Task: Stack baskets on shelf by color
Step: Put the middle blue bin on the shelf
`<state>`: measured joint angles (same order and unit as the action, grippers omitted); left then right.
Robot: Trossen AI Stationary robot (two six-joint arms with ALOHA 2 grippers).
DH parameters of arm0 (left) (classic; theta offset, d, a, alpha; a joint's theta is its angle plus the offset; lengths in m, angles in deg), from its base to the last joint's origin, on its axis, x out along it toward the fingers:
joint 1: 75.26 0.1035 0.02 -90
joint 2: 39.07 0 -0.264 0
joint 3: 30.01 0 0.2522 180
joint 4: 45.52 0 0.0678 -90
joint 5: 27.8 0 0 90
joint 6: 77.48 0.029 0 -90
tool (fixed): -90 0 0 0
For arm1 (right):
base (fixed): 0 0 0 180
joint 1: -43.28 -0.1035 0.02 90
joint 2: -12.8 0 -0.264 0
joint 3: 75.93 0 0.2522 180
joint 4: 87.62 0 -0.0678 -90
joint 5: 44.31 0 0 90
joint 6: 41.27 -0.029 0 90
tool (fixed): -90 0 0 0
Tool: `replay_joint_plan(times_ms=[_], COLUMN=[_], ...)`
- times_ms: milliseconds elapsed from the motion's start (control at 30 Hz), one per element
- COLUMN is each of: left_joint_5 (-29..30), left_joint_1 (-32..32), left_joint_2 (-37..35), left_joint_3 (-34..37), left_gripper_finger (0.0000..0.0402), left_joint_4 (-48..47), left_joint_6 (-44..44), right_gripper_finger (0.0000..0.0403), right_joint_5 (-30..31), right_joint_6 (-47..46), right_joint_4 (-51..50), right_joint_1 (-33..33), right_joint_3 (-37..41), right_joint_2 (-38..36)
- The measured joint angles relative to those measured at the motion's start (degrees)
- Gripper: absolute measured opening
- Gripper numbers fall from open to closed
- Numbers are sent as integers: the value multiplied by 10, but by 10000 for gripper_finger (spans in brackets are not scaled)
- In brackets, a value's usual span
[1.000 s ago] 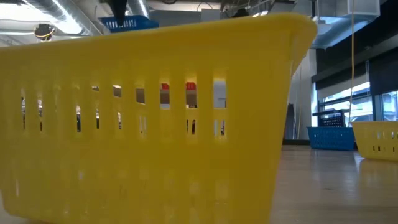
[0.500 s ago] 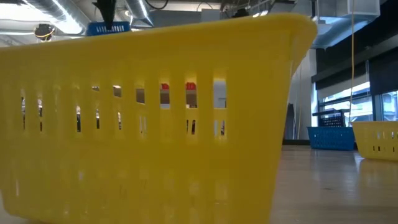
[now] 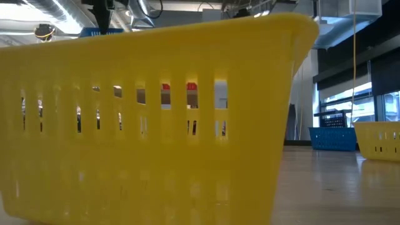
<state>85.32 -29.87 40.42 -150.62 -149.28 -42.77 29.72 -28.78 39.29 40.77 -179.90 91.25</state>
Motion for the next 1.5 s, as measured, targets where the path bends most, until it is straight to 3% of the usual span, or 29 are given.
replay_joint_plan(times_ms=[600, 1000, 1500], left_joint_5=[5, 30, 30], left_joint_1=[30, 34, 55], left_joint_2=[0, 0, 0], left_joint_3=[129, 168, 212], left_gripper_finger=[0, 0, 47], left_joint_4=[57, 129, 177], left_joint_6=[95, 154, 155], right_gripper_finger=[104, 104, 104], right_joint_5=[0, -1, -1], right_joint_6=[0, -2, -6], right_joint_4=[0, 0, 0], right_joint_1=[3, 3, 3], right_joint_3=[0, 0, 0], right_joint_2=[0, 0, 0])
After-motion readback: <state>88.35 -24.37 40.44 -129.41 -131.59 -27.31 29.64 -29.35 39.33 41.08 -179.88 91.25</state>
